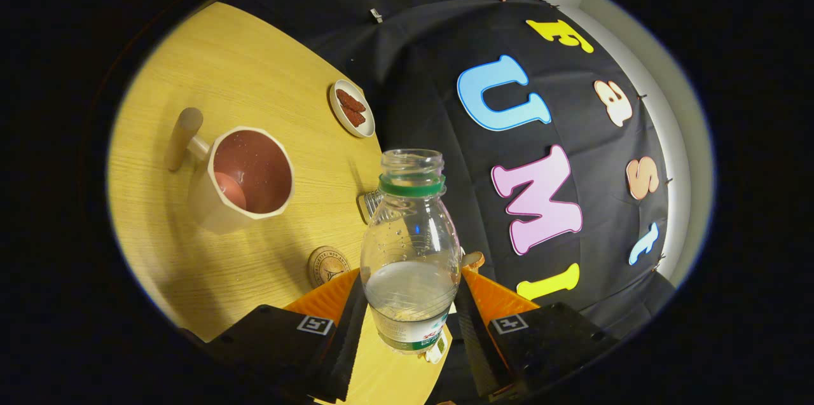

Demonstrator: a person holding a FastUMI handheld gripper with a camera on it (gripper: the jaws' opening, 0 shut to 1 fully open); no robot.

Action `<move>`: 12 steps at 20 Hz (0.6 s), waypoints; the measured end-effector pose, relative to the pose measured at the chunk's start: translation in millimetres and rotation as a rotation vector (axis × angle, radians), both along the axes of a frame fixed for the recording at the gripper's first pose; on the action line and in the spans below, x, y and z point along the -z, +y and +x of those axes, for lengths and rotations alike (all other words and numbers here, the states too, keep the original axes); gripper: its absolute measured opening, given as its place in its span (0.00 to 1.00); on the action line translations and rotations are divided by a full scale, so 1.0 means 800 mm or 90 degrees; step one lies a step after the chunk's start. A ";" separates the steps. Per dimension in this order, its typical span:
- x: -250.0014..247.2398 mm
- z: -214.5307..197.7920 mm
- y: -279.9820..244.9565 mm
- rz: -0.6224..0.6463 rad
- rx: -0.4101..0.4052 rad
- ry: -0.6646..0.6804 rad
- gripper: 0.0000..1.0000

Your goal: Take the bottle from table, then pour the juice into the cup, finally place the bottle on the coaster

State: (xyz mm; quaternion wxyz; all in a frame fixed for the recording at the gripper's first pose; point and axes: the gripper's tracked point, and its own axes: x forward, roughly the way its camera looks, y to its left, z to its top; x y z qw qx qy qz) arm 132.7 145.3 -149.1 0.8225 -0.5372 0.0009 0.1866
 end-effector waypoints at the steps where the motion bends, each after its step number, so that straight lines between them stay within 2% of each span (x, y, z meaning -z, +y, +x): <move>1: 0.004 0.003 0.003 -0.011 -0.003 -0.001 0.75; 12: 0.041 0.008 0.027 -0.183 -0.072 -0.041 0.75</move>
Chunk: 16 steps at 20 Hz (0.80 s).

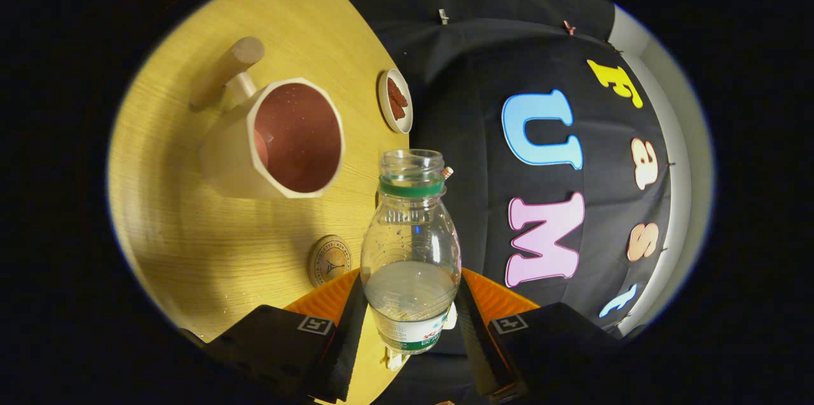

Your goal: Take the bottle from table, then pour the juice into the cup, finally place the bottle on the coaster

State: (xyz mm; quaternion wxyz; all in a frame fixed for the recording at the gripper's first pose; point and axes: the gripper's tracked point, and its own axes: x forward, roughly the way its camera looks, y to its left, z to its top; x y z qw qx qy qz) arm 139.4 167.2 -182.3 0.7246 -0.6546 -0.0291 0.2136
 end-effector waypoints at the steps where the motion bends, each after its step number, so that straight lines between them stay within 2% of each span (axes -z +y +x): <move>1: 0.005 -0.002 0.001 -0.012 -0.005 0.002 0.75; 16: 0.032 0.007 0.018 -0.113 -0.060 -0.010 0.74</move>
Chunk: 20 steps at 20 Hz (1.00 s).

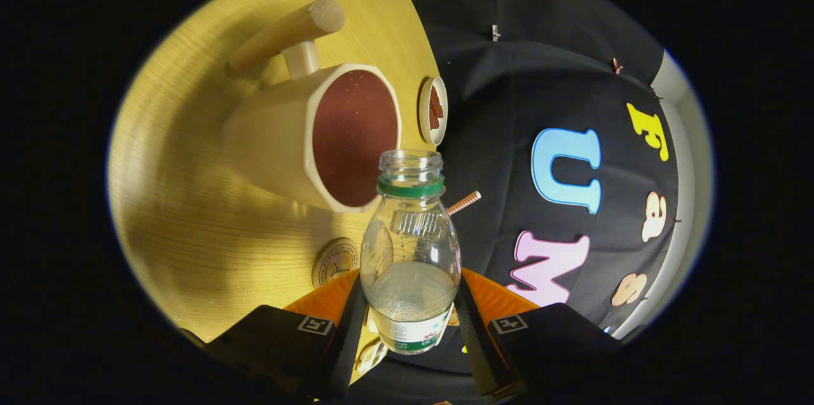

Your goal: Take the bottle from table, then pour the juice into the cup, finally place the bottle on the coaster

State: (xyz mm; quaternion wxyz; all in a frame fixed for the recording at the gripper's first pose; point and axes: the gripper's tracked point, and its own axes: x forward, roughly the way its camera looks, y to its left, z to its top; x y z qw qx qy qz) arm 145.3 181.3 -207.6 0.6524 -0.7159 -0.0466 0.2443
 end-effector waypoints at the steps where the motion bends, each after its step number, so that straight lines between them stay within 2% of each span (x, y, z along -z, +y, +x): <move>1: 0.000 0.002 -0.001 -0.006 -0.004 -0.002 0.74; 20: -0.007 0.009 0.003 -0.093 -0.080 -0.049 0.74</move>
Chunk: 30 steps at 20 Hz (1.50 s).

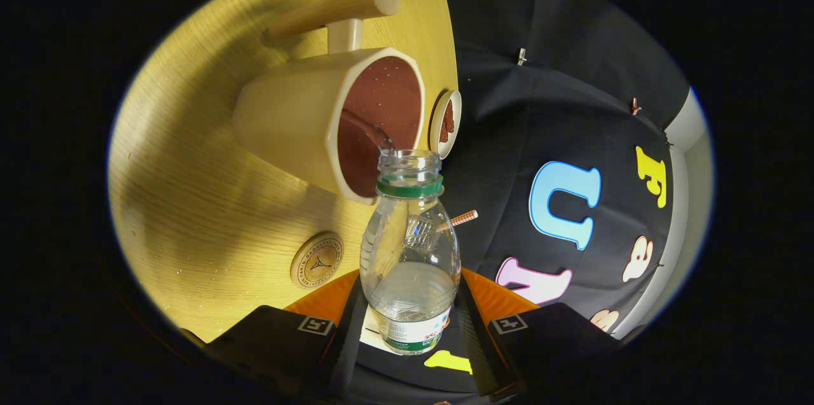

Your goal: Take the bottle from table, then pour the juice into the cup, finally place the bottle on the coaster

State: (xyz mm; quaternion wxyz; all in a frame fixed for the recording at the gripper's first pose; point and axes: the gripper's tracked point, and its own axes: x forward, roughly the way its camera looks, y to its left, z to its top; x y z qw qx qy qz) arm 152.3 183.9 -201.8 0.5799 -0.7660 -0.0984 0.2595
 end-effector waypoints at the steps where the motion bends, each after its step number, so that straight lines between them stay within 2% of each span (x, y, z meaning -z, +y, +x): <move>1: -0.002 0.000 0.000 -0.005 -0.006 -0.005 0.74; 30: -0.034 0.005 0.024 -0.088 -0.098 -0.074 0.74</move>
